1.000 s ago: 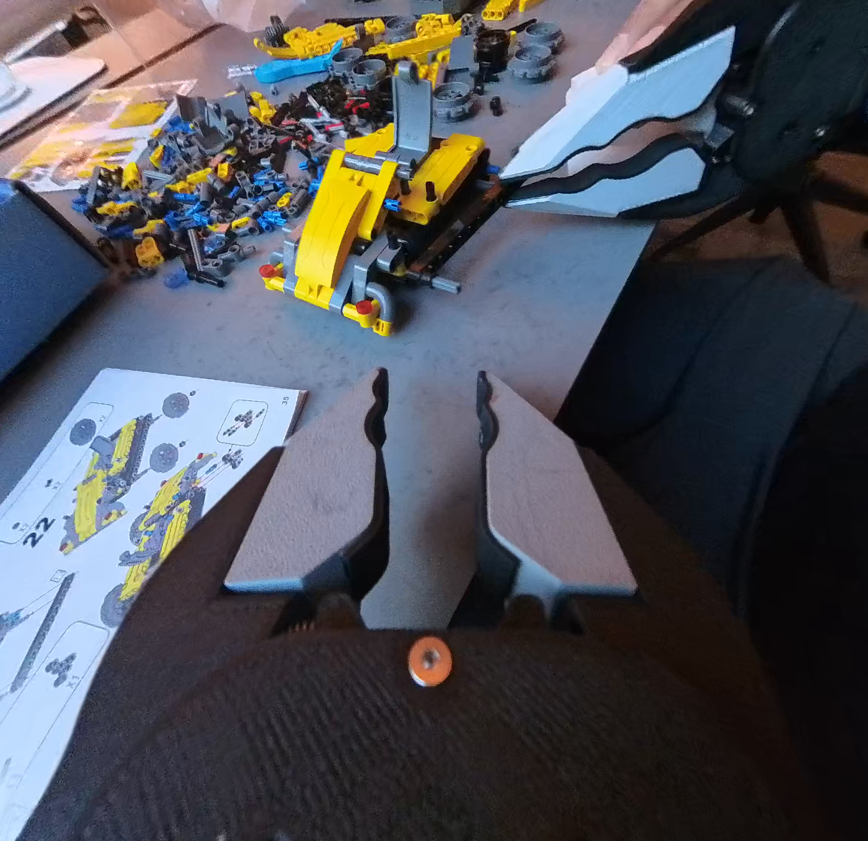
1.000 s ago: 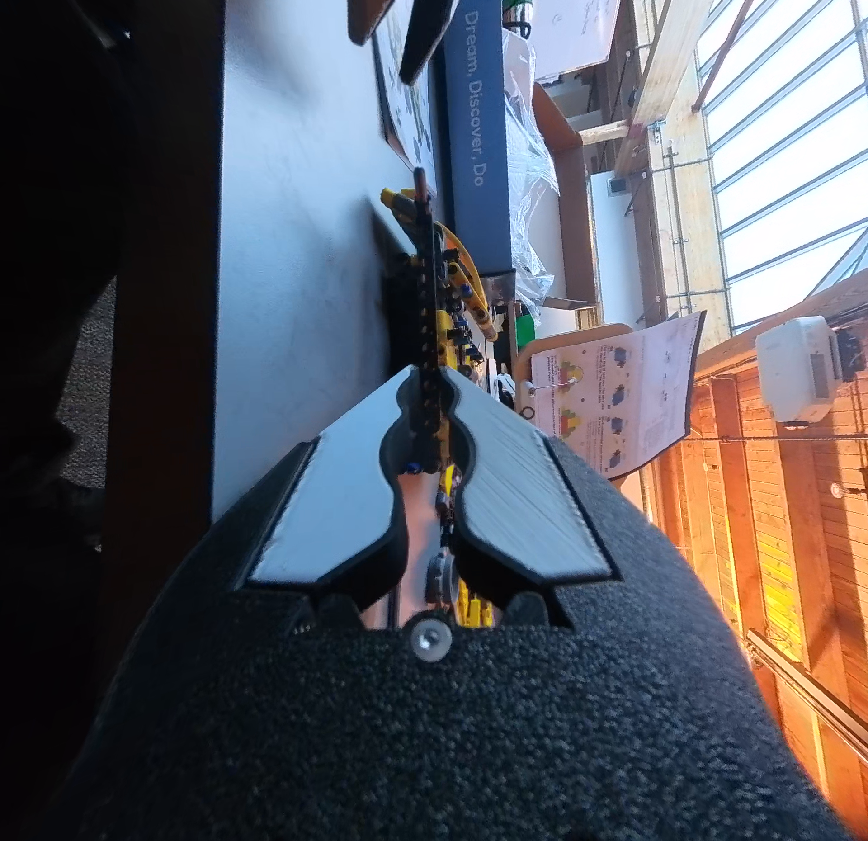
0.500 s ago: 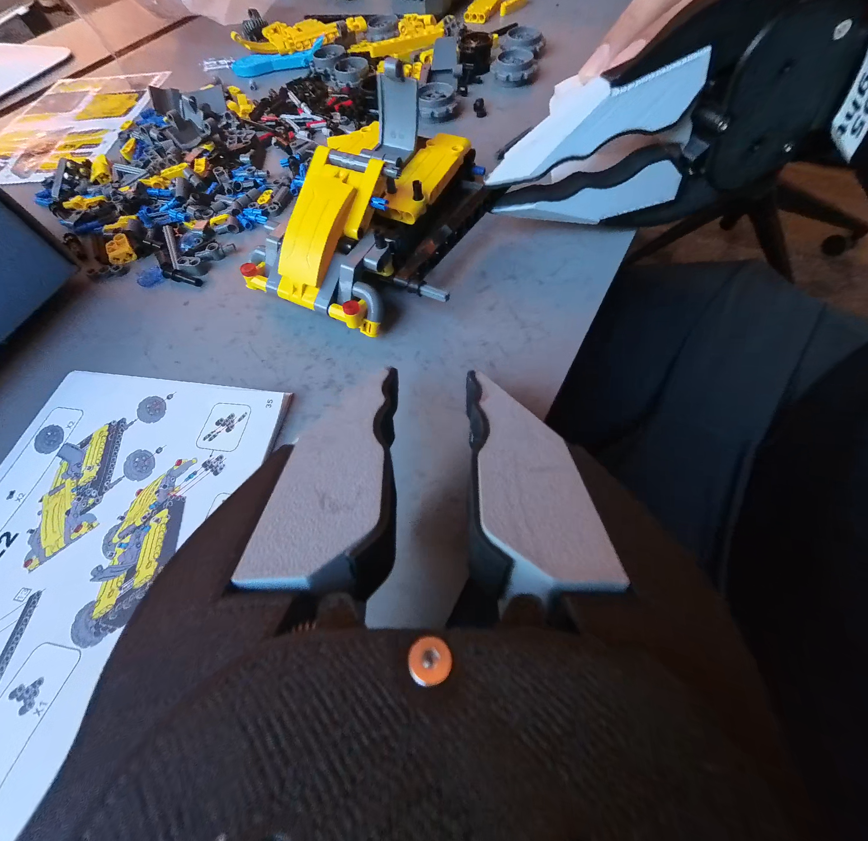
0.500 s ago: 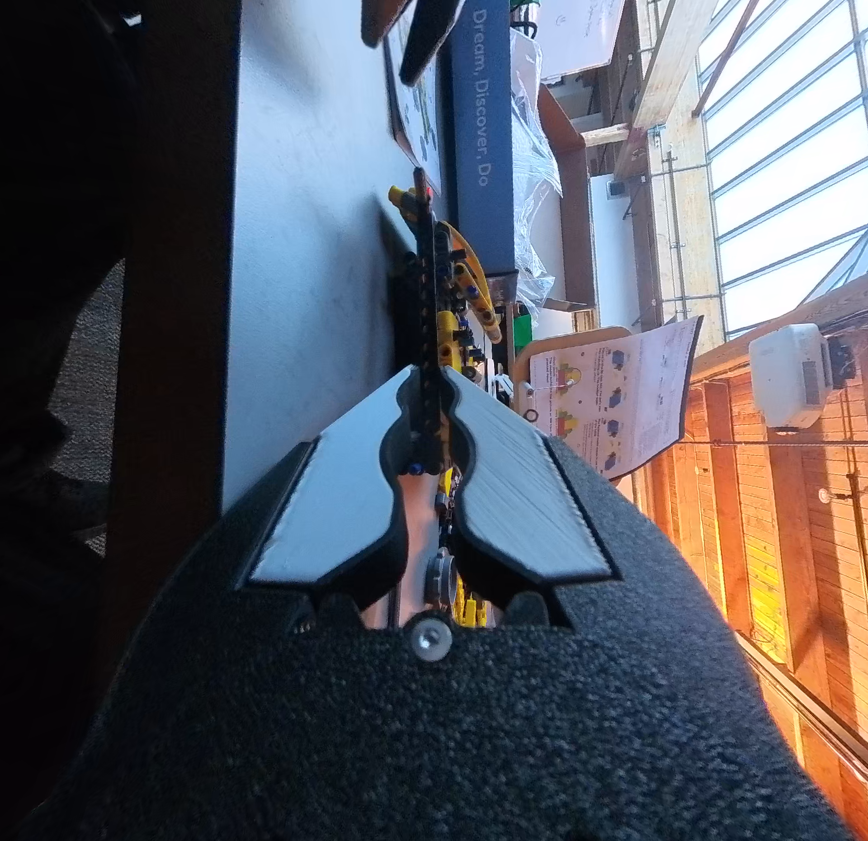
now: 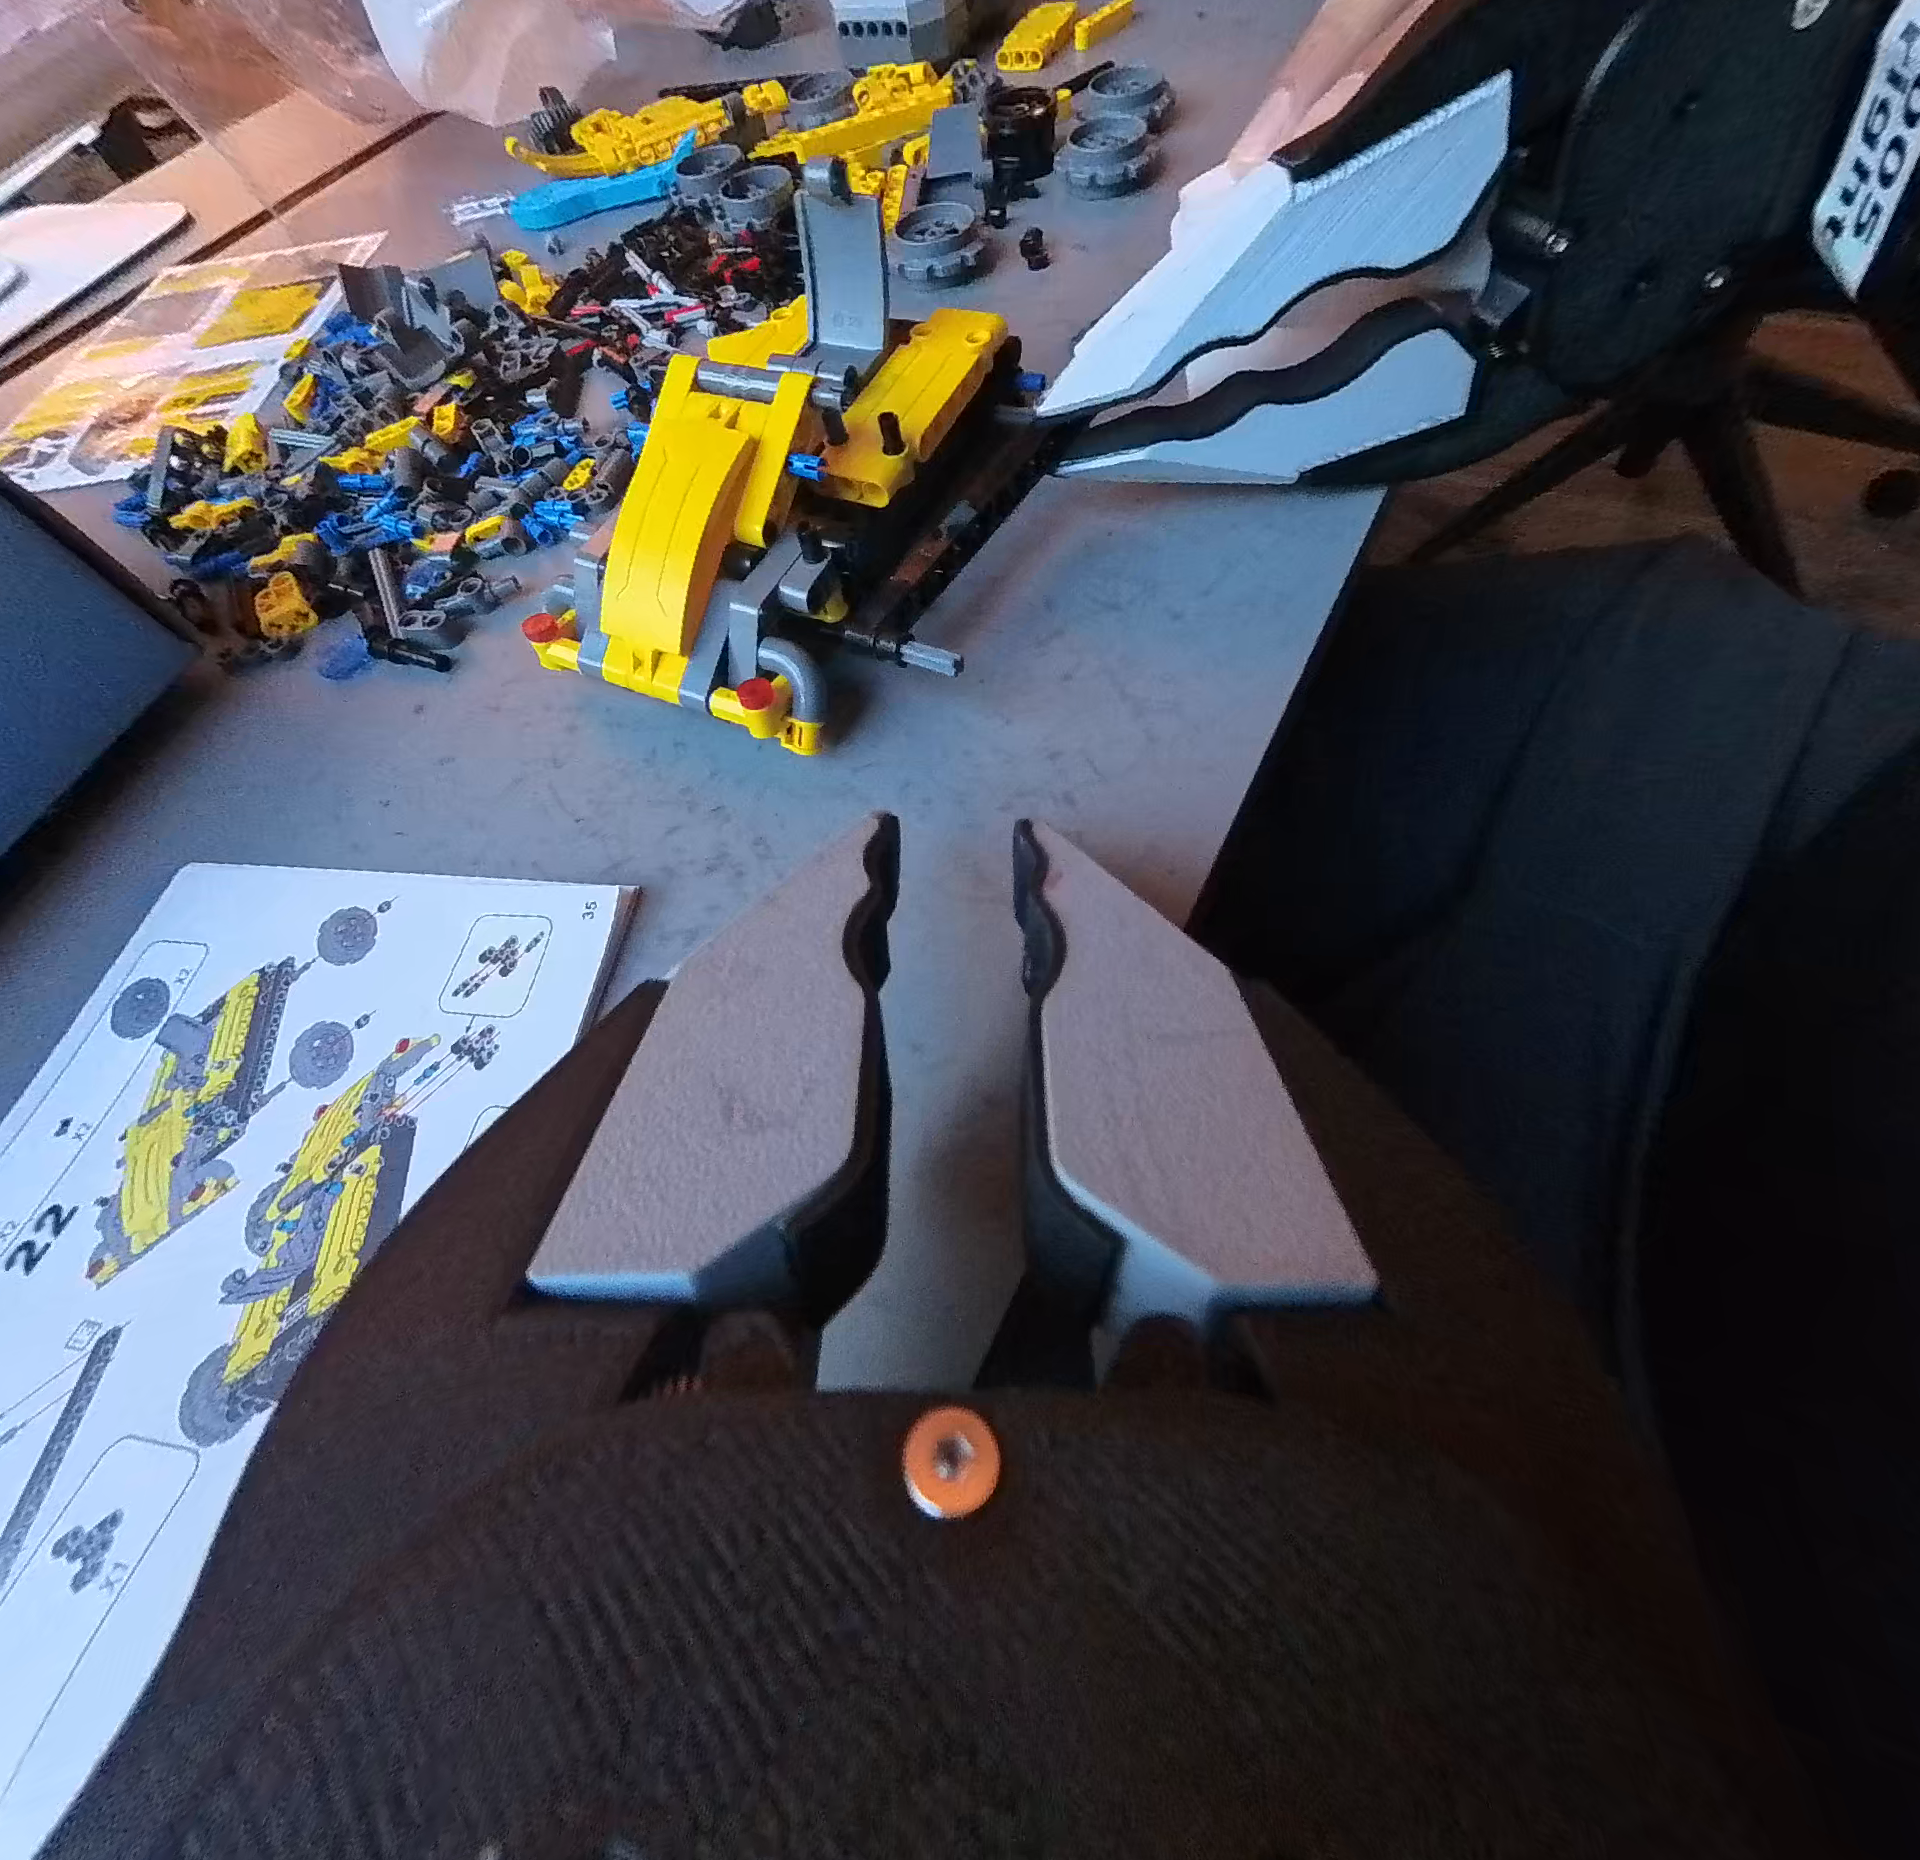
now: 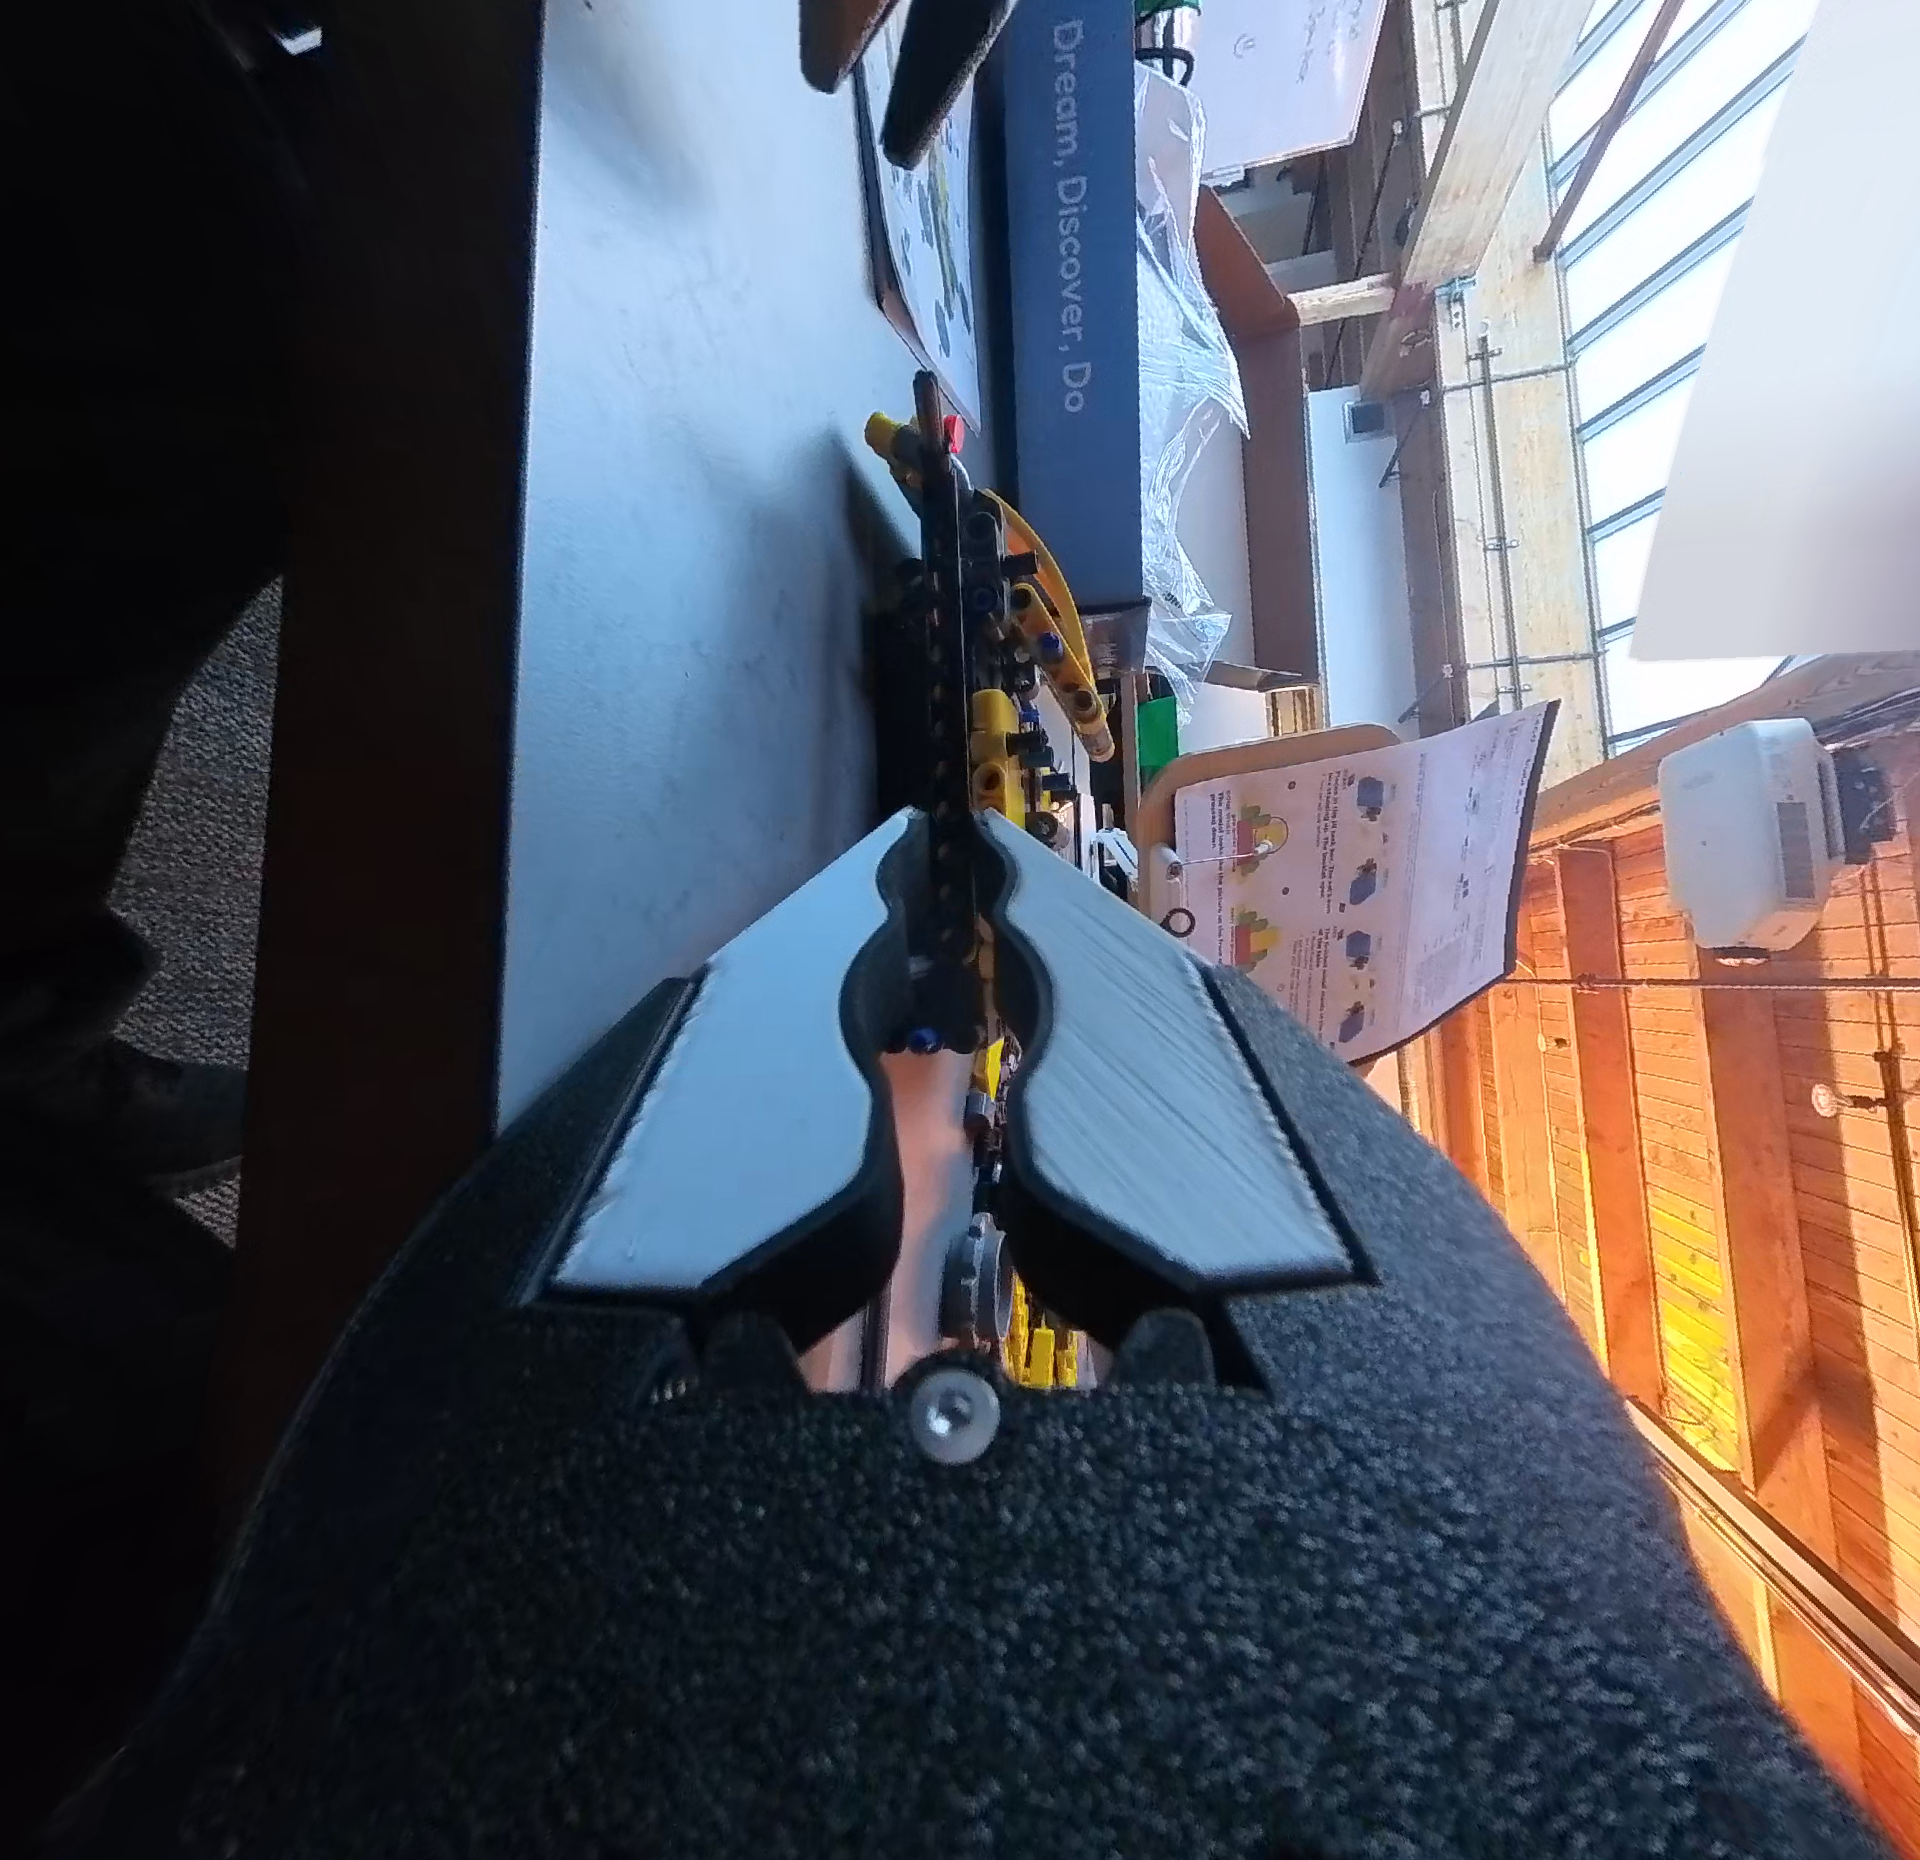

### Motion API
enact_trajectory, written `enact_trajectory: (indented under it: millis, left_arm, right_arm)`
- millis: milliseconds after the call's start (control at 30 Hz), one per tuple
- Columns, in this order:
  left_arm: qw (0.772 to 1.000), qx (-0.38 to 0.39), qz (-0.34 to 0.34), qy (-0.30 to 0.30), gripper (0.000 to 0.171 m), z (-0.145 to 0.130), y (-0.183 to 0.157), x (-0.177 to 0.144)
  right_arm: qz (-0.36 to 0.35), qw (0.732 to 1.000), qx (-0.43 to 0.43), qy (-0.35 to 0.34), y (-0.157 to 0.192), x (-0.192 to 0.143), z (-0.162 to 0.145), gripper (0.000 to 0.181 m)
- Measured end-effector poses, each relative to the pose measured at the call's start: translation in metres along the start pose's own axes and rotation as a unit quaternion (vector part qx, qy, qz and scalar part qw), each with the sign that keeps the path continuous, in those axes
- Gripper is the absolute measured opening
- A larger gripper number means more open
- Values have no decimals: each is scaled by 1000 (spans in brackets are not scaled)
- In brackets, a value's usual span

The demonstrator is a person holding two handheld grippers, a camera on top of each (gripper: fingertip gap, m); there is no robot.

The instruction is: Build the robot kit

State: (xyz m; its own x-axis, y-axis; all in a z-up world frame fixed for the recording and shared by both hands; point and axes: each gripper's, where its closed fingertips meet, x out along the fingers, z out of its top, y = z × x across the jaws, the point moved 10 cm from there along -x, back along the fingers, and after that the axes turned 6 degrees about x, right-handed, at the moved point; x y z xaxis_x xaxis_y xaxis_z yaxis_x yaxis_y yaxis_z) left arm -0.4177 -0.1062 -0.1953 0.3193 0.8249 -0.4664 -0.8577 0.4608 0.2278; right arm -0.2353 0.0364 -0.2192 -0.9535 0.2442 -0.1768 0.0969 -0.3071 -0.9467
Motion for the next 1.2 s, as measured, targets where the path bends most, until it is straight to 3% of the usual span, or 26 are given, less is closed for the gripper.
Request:
enact_trajectory:
  millis: [600,733,833,1000,1100,1200]
  left_arm:
    - [1000,-8,-7,-4,16,0,1,-1]
    - [999,-34,-34,26,22,1,4,4]
    - [997,-52,-51,4,21,8,3,7]
    - [980,-137,-145,-17,27,18,7,17]
    - [985,-117,-125,3,37,18,11,21]
    - [995,-47,-93,-1,43,21,0,21]
  right_arm:
    - [4,1000,6,2,-1,1,-1,7]
    - [1,1000,5,-2,-1,0,-1,7]
    - [-3,1000,7,-8,-2,-1,0,7]
    - [-10,1000,16,-17,-4,-3,0,6]
    - [-11,1000,17,-18,-5,-4,0,6]
    - [-6,1000,18,-18,-4,-3,0,6]
